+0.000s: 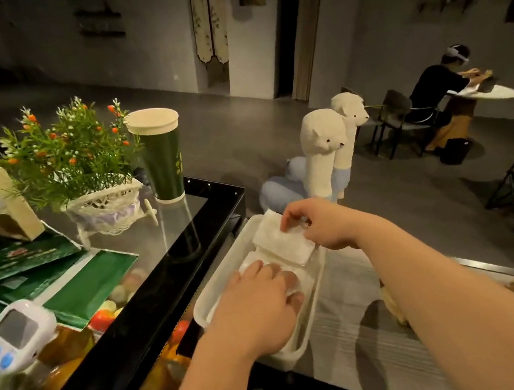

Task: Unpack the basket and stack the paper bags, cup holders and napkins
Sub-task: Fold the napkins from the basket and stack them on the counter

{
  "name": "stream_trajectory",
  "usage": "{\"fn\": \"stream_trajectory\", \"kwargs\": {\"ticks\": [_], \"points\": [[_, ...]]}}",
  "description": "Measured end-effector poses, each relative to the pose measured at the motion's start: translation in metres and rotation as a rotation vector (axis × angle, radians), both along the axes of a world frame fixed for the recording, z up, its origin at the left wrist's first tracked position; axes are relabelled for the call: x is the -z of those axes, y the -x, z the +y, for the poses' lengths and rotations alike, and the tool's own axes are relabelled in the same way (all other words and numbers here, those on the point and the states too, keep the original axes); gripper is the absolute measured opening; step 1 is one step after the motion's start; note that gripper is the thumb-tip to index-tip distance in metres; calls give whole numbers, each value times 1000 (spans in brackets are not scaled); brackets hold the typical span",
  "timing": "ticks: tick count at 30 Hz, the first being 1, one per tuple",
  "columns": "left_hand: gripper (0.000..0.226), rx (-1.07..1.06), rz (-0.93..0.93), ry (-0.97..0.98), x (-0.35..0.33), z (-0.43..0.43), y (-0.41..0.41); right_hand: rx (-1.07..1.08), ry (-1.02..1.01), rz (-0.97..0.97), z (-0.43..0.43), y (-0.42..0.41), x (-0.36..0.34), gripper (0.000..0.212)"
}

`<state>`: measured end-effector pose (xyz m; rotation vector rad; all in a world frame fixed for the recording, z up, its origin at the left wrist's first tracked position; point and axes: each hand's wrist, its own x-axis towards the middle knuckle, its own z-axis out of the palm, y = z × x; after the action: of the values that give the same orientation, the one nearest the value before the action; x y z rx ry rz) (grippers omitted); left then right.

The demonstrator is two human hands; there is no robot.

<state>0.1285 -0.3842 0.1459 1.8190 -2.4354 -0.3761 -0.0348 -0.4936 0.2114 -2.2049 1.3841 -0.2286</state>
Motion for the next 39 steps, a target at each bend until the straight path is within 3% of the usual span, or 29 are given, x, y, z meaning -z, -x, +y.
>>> {"fn": "stream_trajectory", "kwargs": {"ticks": [4,6,10,12,14,18,20,23,26,28,32,35,39], "points": [[48,-9,3,11,2,1,2,-118,196,304,7,-9,14,49],[48,-11,15,6,2,1,2,-118,265,244,11,-9,16,49],[49,-16,25,-13,0,3,0,11,125,-178,12,1,-2,50],[51,-14,26,-12,0,2,1,-57,18,-112,11,1,-5,47],[52,-16,34,-2,2,2,1,-99,22,104,10,-3,2,49],[51,-25,63,-4,3,1,0,-147,277,410,7,-13,26,37],[51,-22,72,-6,3,1,0,-152,427,453,10,-12,32,29],[49,-20,52,8,2,3,0,-151,775,410,13,-4,34,38],[47,-21,36,23,3,3,2,-102,610,275,18,-8,29,40],[46,-28,45,34,3,2,2,-143,420,338,17,-17,29,41],[43,-39,78,47,4,0,2,-150,239,455,10,-30,28,53],[43,-55,137,68,3,-1,1,-115,228,434,11,-30,18,58],[35,-137,340,236,-6,3,-2,96,359,149,48,-3,0,45]]}}
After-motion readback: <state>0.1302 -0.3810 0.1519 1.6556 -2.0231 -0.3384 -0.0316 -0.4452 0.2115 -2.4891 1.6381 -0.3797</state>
